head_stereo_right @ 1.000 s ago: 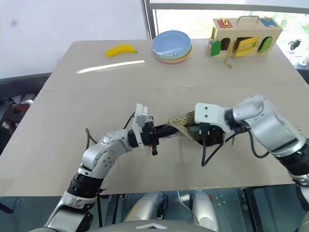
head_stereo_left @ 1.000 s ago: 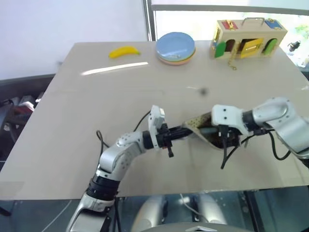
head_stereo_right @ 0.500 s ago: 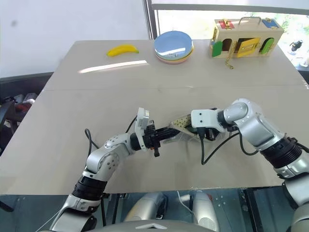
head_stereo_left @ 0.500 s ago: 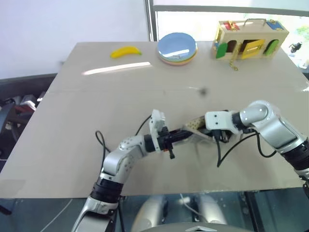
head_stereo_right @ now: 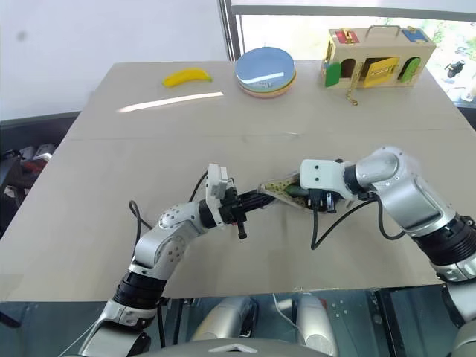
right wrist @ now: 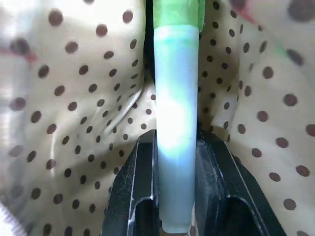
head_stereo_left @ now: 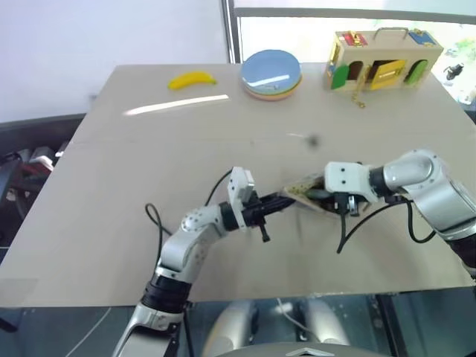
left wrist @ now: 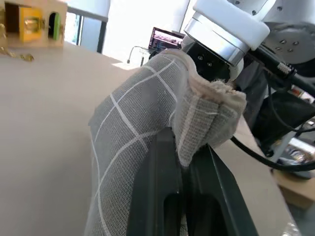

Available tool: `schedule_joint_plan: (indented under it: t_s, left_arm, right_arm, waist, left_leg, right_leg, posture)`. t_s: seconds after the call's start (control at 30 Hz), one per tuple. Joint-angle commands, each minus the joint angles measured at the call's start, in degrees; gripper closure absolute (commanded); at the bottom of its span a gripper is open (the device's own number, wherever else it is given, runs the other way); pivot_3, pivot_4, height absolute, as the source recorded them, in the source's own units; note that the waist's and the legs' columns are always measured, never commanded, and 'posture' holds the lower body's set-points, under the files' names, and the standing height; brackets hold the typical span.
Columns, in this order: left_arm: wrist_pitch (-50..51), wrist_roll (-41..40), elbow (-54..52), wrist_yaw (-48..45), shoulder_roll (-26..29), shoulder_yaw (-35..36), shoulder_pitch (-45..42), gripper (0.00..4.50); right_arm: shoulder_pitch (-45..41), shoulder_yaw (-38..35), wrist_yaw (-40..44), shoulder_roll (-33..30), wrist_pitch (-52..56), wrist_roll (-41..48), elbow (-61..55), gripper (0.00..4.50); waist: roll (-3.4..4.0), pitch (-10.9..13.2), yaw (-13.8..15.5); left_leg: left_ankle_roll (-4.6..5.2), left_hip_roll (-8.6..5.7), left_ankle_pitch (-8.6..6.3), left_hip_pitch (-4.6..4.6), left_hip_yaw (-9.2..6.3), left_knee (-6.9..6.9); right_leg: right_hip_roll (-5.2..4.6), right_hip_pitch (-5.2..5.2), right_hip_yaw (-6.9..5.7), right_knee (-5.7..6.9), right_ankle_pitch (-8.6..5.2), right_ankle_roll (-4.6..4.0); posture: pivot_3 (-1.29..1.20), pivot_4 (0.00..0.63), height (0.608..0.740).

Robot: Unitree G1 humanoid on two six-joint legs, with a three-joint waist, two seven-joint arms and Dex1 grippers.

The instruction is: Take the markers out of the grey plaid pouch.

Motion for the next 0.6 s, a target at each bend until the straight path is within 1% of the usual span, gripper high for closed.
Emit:
schedule_joint_plan:
  t_s: [0.03, 0.27, 0.47, 0.6]
  left_arm:
    - [-0.9, 1.1, -1.4, -0.4, 0.0, -1.1, 0.4, 4.5]
    - [0.1, 0.4, -1.0, -0.3, -0.1, -0.6, 0.7, 4.5]
    - [2.8, -0.6, 0.0, -1.0, -0.5, -0.9, 0.6, 4.5]
    - [3.8, -0.5, 0.2, -1.9, -0.5, -1.3, 1.0, 4.5]
  right_arm:
    - [-1.5, -3.7, -2.5, 0.5, 0.9, -0.2, -2.3, 4.11]
    - [0.9, -3.5, -0.9, 0.4, 3.8, 3.0, -4.1, 4.11]
    - [4.3, 0.6, -3.9, 2.0, -0.5, -1.3, -0.4, 4.11]
    - [4.9, 1.7, -3.7, 3.0, -2.0, -2.4, 1.7, 4.11]
  waist:
    - [0.0, 0.0, 0.0]
    - [0.0, 0.0, 0.0]
    - [0.0, 0.0, 0.0]
    - [-0.01, 0.0, -0.2]
  left_leg:
    - [0.0, 0.0, 0.0, 0.0, 0.0, 0.0]
    - [0.0, 0.0, 0.0, -0.01, -0.01, -0.01]
    - [0.0, 0.0, 0.0, -0.01, -0.01, -0.01]
    - [0.0, 0.0, 0.0, 0.02, 0.02, -0.01]
  right_leg:
    - [0.0, 0.0, 0.0, 0.0, 0.0, 0.0]
    - [0.0, 0.0, -0.01, -0.02, 0.0, 0.0]
    - [0.0, 0.0, -0.01, -0.01, 0.0, 0.0]
    - [0.02, 0.0, 0.01, 0.01, 0.0, 0.0]
  posture:
    - [0.0, 0.15, 0.74]
    - [0.0, 0.15, 0.74]
    - [0.0, 0.15, 0.74]
    - [0.0, 0.15, 0.74]
